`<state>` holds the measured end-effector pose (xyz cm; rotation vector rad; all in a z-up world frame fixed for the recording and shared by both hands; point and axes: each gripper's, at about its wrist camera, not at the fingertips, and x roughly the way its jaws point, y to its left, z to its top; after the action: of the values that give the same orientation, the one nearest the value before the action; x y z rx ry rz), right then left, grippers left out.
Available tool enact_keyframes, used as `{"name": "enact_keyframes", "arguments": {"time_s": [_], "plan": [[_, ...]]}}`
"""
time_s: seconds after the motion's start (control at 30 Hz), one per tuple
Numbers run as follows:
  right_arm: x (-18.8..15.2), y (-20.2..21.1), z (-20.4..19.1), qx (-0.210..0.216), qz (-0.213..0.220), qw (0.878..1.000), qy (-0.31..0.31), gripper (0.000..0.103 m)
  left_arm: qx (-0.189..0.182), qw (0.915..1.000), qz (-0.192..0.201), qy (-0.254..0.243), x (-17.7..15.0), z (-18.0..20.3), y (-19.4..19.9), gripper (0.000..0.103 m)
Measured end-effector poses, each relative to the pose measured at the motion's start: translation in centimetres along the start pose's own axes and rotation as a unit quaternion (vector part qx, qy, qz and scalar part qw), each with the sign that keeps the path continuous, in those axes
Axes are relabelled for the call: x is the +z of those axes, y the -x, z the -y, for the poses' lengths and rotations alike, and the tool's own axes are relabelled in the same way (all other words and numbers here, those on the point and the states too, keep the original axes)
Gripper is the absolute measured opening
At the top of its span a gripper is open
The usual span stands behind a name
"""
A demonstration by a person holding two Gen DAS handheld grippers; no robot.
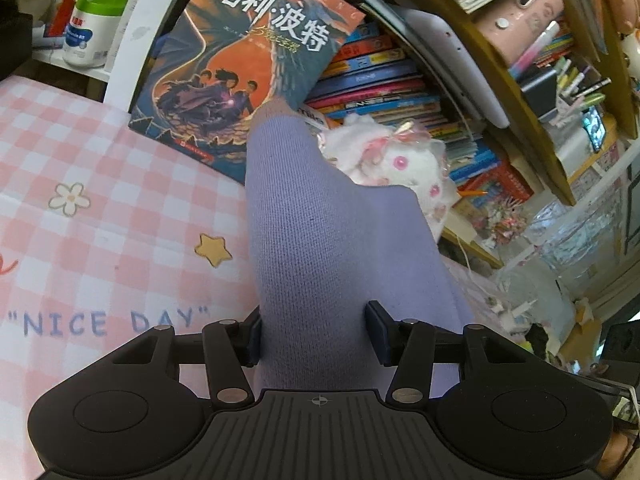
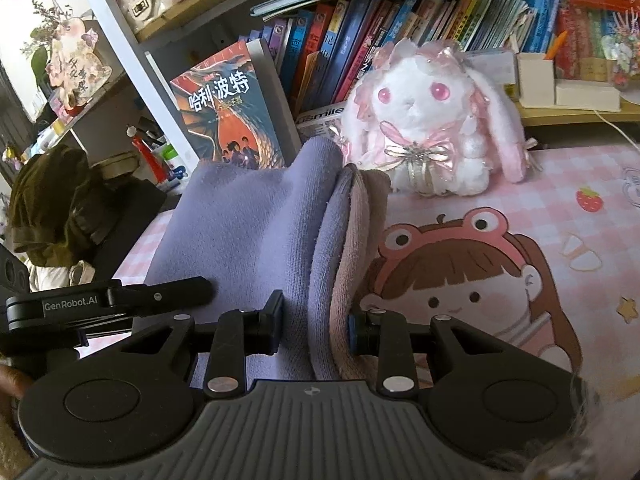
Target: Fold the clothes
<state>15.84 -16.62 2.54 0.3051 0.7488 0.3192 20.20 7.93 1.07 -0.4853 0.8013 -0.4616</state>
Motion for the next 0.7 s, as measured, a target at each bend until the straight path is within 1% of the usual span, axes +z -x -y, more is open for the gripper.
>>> {"name": "enact_keyframes", "arguments": {"time_s": [0.33, 0.7], "plan": [[1.4, -4.2, 1.2, 0.002, -0.003, 1.000, -0.010, 0.027, 0.013, 0.9998, -0.010, -0.010, 2.3, -1.3, -2.8, 0.049], [1.7, -6.1, 2.0, 0.002, -0.008, 1.000, -0.020, 0.027, 0.020, 0.9996, -0.018, -0.006, 2.9, -2.3, -4.4, 0.049]]}}
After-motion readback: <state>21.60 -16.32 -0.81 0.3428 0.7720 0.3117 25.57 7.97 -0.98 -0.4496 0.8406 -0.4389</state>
